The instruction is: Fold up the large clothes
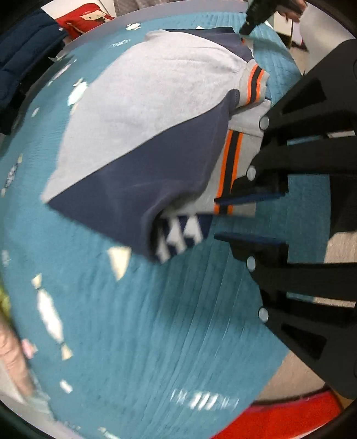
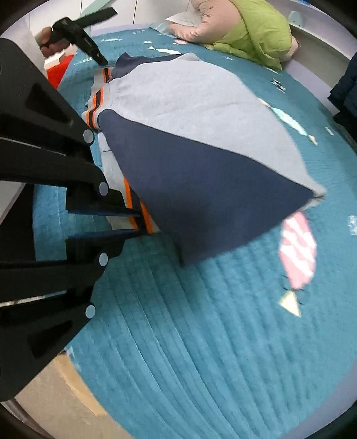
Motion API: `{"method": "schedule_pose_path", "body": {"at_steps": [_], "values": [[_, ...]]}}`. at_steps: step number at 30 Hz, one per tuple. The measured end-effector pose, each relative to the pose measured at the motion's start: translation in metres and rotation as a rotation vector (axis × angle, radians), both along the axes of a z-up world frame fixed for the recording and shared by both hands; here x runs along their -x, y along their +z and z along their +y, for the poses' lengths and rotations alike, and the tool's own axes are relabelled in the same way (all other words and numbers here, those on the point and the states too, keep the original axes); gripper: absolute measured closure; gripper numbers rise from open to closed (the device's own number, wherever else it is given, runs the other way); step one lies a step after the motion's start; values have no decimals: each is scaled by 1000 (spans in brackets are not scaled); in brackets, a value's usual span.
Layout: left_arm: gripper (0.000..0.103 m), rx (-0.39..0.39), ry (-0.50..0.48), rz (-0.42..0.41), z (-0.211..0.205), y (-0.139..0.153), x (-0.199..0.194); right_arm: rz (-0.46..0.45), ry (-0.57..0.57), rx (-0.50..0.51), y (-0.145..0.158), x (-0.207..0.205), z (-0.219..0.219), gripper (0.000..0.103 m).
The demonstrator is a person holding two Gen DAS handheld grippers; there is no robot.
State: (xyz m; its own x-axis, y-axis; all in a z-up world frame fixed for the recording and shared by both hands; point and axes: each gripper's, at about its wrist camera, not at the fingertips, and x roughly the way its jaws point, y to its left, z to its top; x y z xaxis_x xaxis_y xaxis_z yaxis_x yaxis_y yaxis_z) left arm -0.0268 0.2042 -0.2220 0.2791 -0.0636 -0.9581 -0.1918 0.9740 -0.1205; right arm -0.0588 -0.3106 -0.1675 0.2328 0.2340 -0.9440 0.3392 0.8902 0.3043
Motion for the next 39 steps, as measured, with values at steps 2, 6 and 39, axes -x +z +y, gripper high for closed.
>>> {"method": "schedule_pose_path", "body": {"at_steps": [2, 6, 39], "values": [[47, -4, 54, -38, 9, 15, -5, -46, -25, 64, 16, -1, -6, 78], [48, 64, 35, -138, 19, 34, -12, -185, 13, 85, 42, -23, 1, 77], [91, 160, -246, -291, -126, -5, -178, -480, 348, -33, 9, -162, 176, 96]]}}
